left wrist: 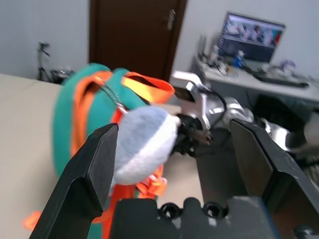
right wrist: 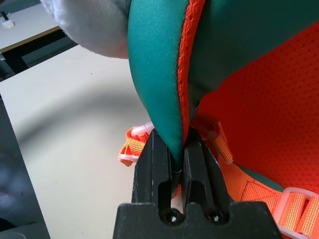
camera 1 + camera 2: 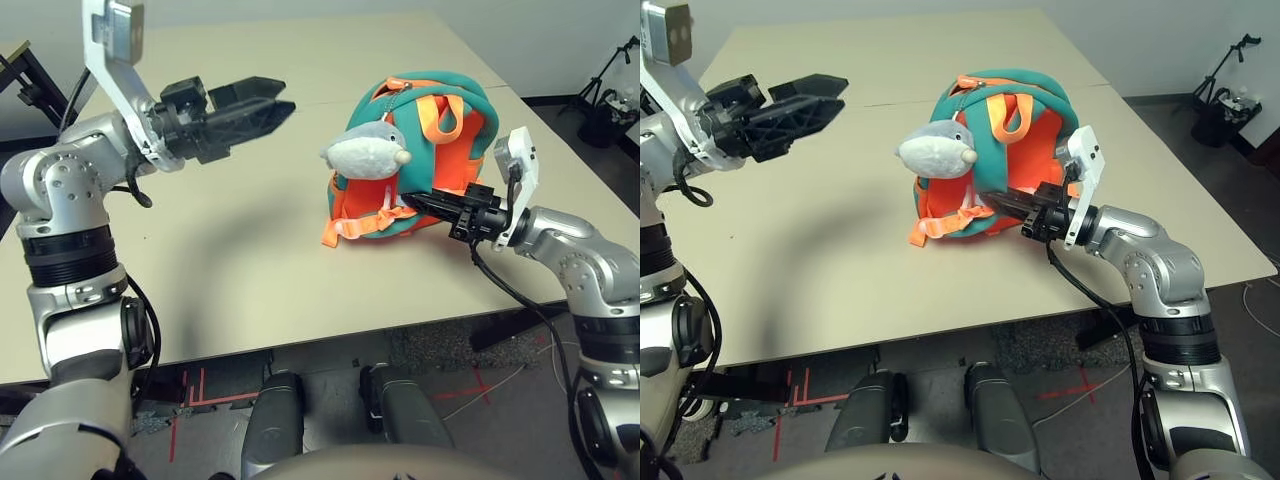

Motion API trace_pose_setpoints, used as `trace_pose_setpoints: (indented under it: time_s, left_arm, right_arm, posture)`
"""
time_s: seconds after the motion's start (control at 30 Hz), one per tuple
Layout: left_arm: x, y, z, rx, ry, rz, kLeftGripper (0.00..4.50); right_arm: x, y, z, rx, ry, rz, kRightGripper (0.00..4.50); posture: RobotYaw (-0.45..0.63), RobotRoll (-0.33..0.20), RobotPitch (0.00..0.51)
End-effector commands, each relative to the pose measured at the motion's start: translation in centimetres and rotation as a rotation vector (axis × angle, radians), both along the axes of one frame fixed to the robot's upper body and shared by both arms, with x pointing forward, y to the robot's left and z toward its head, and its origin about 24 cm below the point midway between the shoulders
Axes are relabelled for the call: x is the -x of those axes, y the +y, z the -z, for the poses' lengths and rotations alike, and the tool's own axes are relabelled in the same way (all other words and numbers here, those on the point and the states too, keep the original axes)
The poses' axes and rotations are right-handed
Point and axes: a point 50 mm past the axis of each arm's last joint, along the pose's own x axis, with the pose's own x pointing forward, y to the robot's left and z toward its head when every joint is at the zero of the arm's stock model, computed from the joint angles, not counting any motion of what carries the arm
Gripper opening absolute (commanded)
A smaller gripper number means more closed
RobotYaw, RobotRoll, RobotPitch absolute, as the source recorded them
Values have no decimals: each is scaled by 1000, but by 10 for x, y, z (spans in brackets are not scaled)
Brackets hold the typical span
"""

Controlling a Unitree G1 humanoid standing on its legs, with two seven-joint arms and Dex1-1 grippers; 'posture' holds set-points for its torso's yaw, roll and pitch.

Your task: Put the pencil case into the backpack and zip it.

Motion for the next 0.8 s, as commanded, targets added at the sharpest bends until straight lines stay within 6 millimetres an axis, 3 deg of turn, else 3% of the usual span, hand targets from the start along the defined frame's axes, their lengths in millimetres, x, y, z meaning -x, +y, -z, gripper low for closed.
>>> trace_pose_setpoints:
  time_s: [0.03, 0.37, 0.63, 0.73, 0.8]
  left_arm:
    - [-4, -15, 10, -46, -10, 32, 4453]
    - [-34, -46, 20, -131, -159, -20, 4453]
    - [-39, -62, 29, -122, -142, 44, 4453]
    - [-40, -66, 31, -108, -124, 65, 3915]
    - [-40, -68, 33, -103, -118, 71, 3215]
  right_arm:
    - [0, 5, 4, 22, 18, -38, 0]
    - [1, 5, 3, 23, 13, -35, 0]
    - [4, 4, 4, 16, 12, -20, 0]
    - [4, 4, 4, 14, 11, -17, 0]
    - [4, 5, 4, 13, 11, -15, 0]
  posture:
    - [-63, 0, 90]
    - [-83, 0, 92]
    - [-99, 0, 94]
    - [-100, 0, 95]
    - [-99, 0, 96]
